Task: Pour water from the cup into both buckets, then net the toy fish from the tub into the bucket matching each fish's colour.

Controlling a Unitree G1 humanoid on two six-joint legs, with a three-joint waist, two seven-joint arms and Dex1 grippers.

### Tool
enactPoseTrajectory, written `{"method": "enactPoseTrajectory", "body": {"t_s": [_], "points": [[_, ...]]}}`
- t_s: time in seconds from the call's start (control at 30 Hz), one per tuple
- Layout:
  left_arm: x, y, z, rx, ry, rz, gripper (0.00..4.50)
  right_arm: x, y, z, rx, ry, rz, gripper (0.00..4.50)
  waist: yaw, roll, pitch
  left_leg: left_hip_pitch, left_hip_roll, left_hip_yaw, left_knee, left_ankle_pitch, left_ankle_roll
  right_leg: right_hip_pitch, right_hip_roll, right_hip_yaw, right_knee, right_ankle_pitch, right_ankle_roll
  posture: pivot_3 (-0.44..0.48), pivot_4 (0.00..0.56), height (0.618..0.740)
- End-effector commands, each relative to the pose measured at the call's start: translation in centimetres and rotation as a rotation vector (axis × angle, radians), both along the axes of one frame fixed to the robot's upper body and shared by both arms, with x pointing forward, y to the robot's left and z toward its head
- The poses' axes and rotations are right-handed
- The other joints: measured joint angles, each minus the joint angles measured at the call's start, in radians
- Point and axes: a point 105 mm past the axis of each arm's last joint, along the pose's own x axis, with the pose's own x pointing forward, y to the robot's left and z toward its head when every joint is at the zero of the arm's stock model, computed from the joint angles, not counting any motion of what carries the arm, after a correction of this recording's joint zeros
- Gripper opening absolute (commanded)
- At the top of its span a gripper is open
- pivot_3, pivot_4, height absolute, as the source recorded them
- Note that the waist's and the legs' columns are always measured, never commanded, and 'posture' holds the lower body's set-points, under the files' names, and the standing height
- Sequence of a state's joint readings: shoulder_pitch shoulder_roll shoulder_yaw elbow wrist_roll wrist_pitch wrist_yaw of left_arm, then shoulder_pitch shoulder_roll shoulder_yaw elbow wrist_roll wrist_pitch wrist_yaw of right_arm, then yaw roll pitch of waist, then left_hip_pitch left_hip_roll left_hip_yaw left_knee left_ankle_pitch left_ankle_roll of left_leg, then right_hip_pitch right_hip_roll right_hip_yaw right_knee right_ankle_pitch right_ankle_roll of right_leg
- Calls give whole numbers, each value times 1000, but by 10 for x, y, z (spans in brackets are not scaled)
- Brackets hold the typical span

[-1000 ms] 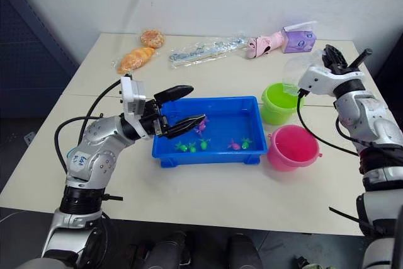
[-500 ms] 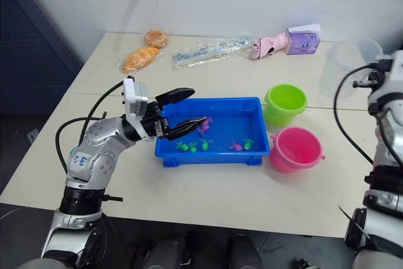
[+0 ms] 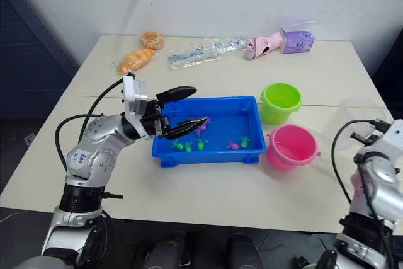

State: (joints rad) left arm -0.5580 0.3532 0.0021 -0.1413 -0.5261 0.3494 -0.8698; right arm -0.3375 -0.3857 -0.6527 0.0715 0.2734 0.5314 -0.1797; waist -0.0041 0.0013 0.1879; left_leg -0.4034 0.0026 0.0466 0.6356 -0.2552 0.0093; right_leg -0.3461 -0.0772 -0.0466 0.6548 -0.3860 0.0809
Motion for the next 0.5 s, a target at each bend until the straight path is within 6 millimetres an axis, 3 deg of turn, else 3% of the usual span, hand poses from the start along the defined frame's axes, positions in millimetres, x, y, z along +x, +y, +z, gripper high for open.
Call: {"method": "enactPoseTrajectory", "body": {"t_s": [0.03, 0.4, 0.5], "points": [[-4, -4, 11, -15, -36, -35, 4500, 0, -11, 9, -69, -64, -101, 20, 0, 0, 0, 0, 0, 0, 0, 0, 0, 0, 0, 0, 0, 0, 0, 0, 150, 740], [-5, -3, 11, -6, -42, -31, 4500, 23, -2, -14, -49, -61, -17, 20, -2, 0, 0, 0, 0, 0, -1, 1, 0, 0, 0, 0, 1, 0, 0, 0, 150, 740], [-4, -1, 11, -5, -43, -25, 4500, 16, -4, -19, -43, -55, -38, 1010, -2, 0, 0, 0, 0, 0, -1, 1, 1, 0, 0, 0, 1, 0, 0, 0, 150, 740]]}}
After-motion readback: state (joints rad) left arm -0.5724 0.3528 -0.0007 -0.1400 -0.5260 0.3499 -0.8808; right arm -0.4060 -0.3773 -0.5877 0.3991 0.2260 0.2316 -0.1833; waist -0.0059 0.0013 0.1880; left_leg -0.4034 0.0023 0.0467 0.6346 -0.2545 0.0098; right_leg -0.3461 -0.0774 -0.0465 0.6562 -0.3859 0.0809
